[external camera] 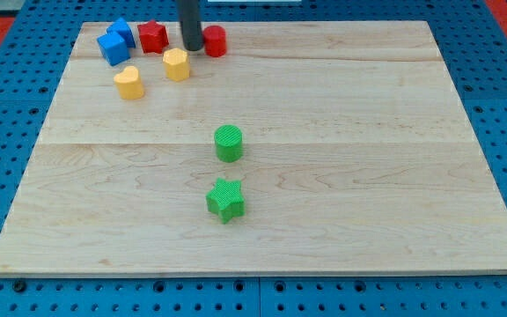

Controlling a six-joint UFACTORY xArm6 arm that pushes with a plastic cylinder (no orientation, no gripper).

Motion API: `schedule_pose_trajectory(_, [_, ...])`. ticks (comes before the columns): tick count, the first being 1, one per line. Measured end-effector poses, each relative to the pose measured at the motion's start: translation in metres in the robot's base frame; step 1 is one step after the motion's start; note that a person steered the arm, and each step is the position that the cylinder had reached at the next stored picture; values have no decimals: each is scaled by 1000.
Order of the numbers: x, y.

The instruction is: Place red star diagonally to the red circle

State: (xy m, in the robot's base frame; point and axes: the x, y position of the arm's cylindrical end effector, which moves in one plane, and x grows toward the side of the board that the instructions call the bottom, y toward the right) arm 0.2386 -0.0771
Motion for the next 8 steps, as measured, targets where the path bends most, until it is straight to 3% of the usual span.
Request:
schedule_pose_trajectory(2, [-27, 30])
schedule_pose_trajectory(3, [-46, -1])
schedule_pose_trajectory(5, [-47, -123])
schedule_pose_trajectory(6, [-38, -129])
schedule_pose_trajectory(8, [-21, -49])
